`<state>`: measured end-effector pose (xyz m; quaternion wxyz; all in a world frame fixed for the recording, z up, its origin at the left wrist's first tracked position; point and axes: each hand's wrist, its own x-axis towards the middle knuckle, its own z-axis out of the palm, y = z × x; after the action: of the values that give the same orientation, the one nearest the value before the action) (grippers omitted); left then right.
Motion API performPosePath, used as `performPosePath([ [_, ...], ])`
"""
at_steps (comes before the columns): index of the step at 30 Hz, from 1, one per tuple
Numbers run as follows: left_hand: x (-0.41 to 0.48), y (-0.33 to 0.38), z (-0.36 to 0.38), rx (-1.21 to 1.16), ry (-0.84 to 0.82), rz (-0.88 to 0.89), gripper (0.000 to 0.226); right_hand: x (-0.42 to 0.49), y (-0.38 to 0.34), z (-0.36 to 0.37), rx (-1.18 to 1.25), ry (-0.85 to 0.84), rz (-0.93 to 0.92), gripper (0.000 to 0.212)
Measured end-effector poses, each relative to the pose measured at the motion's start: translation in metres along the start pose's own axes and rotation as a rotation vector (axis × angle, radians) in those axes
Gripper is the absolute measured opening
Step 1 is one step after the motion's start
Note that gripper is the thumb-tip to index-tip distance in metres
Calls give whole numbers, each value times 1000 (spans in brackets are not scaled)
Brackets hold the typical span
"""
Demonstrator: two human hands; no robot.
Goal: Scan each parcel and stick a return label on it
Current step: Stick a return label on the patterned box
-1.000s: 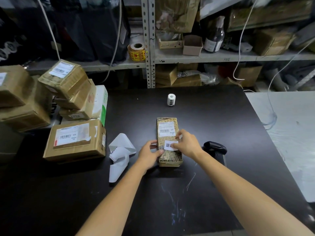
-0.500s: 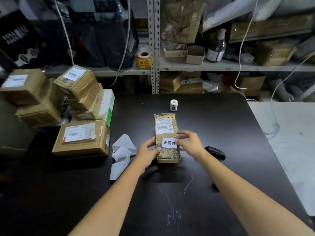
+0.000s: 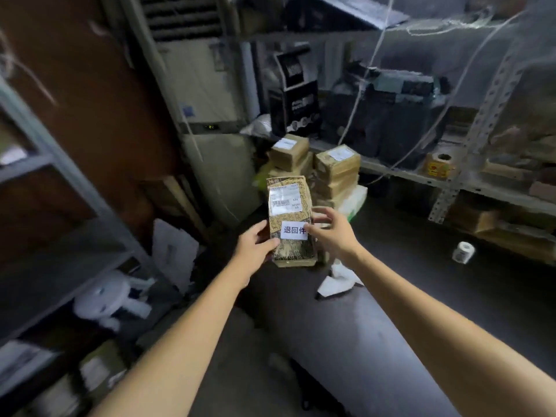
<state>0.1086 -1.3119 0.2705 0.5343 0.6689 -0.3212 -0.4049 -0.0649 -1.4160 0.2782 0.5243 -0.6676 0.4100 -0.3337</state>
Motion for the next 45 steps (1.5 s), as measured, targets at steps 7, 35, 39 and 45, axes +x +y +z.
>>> performPosePath([
  [7,-83,-20,-217,76,334,47,63,-16,-66,222,-114,-307,-100,44],
  [35,-279,-289,-781,-249,869,-389,74,-180,-43,920,-258,-1080,-32,45],
  [39,-265,-358,-818,-355,872,-420,54,-181,9,987,-290,-1158,31,34],
  [45,-237,-489,-869,-397,845,-555,54,-184,108,1076,-427,-1175,88,43],
])
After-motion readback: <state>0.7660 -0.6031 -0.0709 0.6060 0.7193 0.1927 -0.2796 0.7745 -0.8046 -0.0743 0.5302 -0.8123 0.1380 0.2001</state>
